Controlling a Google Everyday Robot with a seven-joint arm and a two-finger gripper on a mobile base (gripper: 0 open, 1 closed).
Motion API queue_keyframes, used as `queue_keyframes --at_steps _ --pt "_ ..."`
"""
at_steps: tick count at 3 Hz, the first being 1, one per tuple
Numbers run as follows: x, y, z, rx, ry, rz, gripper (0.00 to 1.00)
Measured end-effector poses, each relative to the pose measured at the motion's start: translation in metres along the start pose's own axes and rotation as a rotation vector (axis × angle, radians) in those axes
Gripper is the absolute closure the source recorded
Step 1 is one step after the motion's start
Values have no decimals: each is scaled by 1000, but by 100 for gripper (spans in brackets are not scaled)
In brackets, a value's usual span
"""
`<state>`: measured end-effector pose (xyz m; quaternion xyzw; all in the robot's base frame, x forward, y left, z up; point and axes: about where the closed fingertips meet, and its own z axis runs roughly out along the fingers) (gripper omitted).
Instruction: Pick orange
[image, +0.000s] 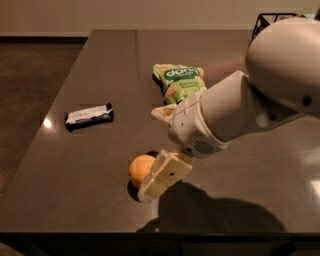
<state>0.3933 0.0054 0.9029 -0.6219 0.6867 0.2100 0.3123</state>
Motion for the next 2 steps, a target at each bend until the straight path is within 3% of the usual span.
queue_keyframes --at_steps 2 --pt "1 3 37 -41 13 -22 0"
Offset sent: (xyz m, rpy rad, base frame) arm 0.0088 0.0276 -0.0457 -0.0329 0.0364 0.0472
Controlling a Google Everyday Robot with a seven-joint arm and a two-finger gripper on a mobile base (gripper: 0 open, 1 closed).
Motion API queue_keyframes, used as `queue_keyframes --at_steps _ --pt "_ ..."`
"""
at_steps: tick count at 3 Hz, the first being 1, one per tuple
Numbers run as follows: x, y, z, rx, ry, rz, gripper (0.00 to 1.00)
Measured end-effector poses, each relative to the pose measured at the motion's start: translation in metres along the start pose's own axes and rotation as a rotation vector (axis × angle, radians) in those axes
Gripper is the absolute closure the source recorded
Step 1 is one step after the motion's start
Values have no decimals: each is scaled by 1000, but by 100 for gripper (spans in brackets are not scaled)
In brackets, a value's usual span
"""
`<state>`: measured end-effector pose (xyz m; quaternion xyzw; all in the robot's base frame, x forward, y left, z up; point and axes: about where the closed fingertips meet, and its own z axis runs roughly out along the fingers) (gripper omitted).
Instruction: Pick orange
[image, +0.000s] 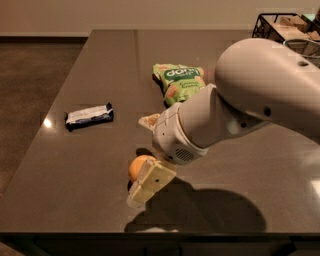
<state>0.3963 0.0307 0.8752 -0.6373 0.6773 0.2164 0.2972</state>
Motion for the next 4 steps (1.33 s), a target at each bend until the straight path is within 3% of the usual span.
queue_keyframes --at_steps 1,3,4 --pt "8 -4 7 -10 18 6 0" --pt "20 1 7 -61 40 17 41" --pt "8 2 -9 -55 7 8 65"
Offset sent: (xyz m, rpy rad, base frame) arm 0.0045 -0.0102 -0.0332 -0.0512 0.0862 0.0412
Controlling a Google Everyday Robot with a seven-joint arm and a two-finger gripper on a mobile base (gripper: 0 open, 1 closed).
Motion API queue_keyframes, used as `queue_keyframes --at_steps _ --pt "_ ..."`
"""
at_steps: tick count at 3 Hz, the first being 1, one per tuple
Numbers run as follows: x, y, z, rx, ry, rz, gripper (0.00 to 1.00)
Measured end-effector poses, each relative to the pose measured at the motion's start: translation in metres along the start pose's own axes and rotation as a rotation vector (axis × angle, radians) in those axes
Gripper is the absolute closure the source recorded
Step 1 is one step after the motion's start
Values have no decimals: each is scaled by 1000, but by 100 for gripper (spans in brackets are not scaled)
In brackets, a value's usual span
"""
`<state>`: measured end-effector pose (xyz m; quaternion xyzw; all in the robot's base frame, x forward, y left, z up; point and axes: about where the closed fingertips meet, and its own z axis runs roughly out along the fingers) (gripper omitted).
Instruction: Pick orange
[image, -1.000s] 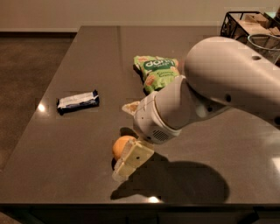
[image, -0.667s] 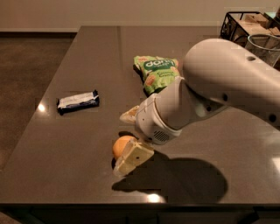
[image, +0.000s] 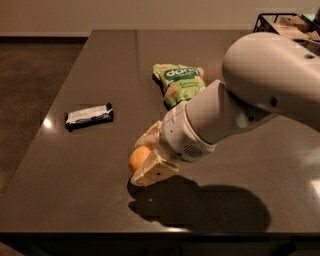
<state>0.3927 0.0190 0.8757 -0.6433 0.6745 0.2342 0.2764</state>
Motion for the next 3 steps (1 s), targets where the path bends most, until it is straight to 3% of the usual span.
queue_keyframes --at_steps 1,2,3 --pt "-13 -14 -22 16 -42 19 88" --pt "-48 -59 -75 79 -122 29 100" --pt "-48 -59 -75 79 -122 29 100"
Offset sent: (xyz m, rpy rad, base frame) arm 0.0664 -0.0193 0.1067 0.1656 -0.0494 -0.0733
